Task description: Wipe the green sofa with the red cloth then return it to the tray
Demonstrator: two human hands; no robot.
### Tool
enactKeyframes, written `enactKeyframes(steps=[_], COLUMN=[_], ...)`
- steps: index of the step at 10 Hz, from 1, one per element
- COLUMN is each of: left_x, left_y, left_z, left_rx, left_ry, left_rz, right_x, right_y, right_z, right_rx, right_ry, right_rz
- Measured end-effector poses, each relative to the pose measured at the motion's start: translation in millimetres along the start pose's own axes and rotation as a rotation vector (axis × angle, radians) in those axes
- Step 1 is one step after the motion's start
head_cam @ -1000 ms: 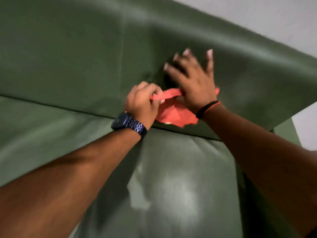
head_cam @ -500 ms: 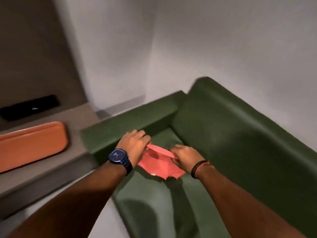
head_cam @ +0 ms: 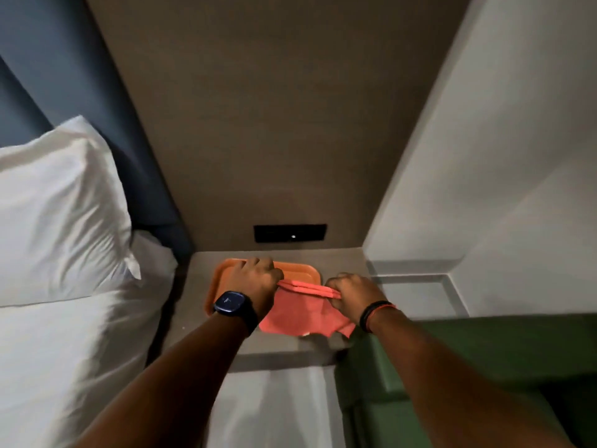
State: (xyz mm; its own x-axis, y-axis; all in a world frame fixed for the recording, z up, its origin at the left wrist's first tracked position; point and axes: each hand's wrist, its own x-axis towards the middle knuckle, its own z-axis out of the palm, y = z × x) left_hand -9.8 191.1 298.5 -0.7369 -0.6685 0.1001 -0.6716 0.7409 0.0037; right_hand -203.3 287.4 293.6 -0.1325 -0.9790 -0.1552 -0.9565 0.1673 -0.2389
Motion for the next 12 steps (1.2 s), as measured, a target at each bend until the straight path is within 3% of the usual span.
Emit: enactKeyframes(steps=[2, 3, 5, 6, 7, 8, 9, 10, 11, 12], left_x=[66, 96, 107, 83, 65, 67, 83, 99, 101, 103], left_y=[-78, -107, -149, -150, -149, -157, -160, -159, -159, -160], left_z=[54, 88, 211, 268, 305, 332, 355, 375, 387, 378], left_rx=[-0.001, -0.002, 0.041, 0.014, -0.147, -0.287, -0.306, -0.246, -0.263, -0.249], left_ry=[-0.055, -0.007, -0.085, -0.394, -0.599, -0.488, -0.396, -0.6, -0.667, -0.627], left_rz=[-0.116, -0.133, -0.054, -0.011, -0.031, -0.036, -0.017, -0.045, -0.064, -0.073], right_x=[125, 173, 226, 223, 209, 212, 234, 252, 255, 254], right_y=[-2, 3, 17, 13, 6, 13, 27, 37, 42, 39], right_z=[37, 68, 186, 248, 286, 316, 328, 340, 345, 334], right_rx=[0.002, -0.056, -0.178, -0.14, 0.009, 0.062, 0.027, -0.05, -0.076, -0.056], right_ry=[-0.043, 0.064, 0.087, -0.236, -0.279, -0.072, -0.079, -0.232, -0.246, -0.192], right_rz=[-0.054, -0.094, -0.146, -0.126, 0.013, 0.006, 0.036, 0.026, 0.023, 0.0])
